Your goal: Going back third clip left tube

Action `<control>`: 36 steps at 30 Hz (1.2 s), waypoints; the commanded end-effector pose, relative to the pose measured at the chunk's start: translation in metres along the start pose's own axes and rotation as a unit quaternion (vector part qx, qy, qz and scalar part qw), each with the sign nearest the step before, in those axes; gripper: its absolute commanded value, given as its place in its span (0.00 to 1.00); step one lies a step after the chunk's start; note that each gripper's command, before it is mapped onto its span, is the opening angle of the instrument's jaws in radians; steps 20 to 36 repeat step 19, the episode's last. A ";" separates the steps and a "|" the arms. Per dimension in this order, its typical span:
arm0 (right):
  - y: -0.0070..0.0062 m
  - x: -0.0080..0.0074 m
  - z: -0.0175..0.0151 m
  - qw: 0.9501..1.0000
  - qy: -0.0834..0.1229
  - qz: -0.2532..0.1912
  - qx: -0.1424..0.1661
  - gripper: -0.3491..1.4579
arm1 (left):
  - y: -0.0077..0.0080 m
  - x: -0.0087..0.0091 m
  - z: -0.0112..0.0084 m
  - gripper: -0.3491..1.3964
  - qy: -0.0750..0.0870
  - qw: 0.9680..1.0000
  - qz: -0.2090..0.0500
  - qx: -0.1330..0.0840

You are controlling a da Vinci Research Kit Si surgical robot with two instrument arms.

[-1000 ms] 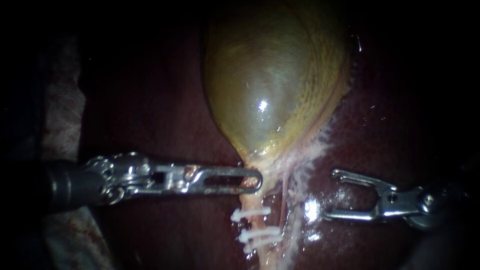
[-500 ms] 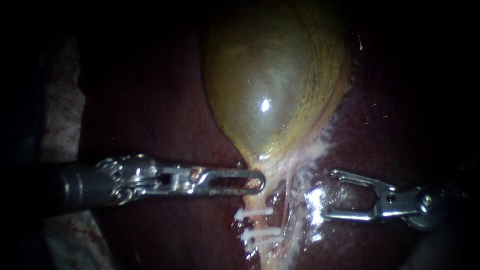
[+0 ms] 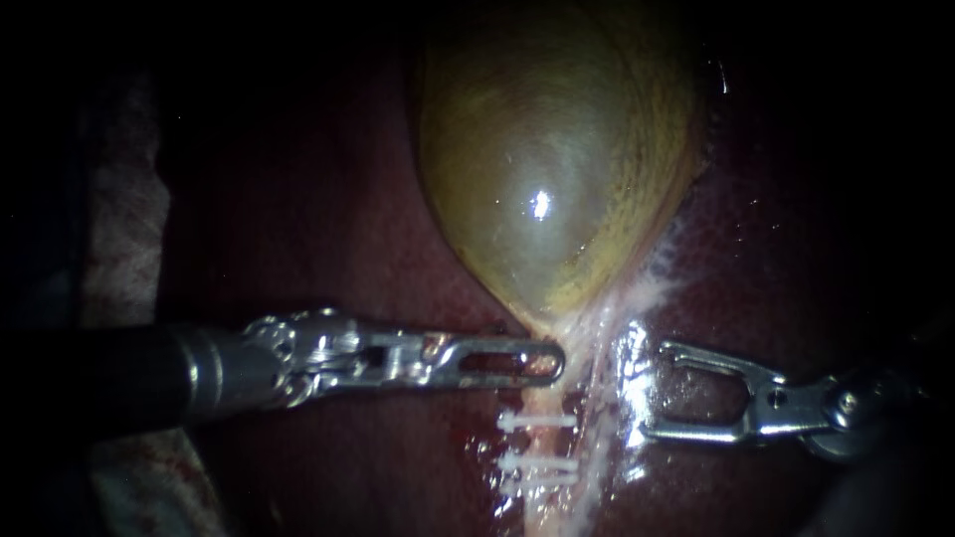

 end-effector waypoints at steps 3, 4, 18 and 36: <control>0.0000 0.0000 0.0000 1.000 0.000 0.000 0.000 0.51 | -0.0001 0.0001 0.0000 0.00 0.000 1.000 0.000 0.000; 0.0000 0.0000 0.0000 1.000 0.000 0.000 0.000 0.51 | -0.0001 0.0001 0.0000 0.00 0.000 1.000 0.000 0.000; 0.0000 -0.0001 0.0000 1.000 0.000 0.000 0.000 0.51 | 0.0000 0.0002 -0.0001 0.00 0.000 1.000 -0.001 0.000; 0.0000 -0.0001 0.0001 1.000 0.000 0.000 -0.001 0.51 | 0.0000 0.0002 -0.0001 0.00 0.000 1.000 -0.001 0.000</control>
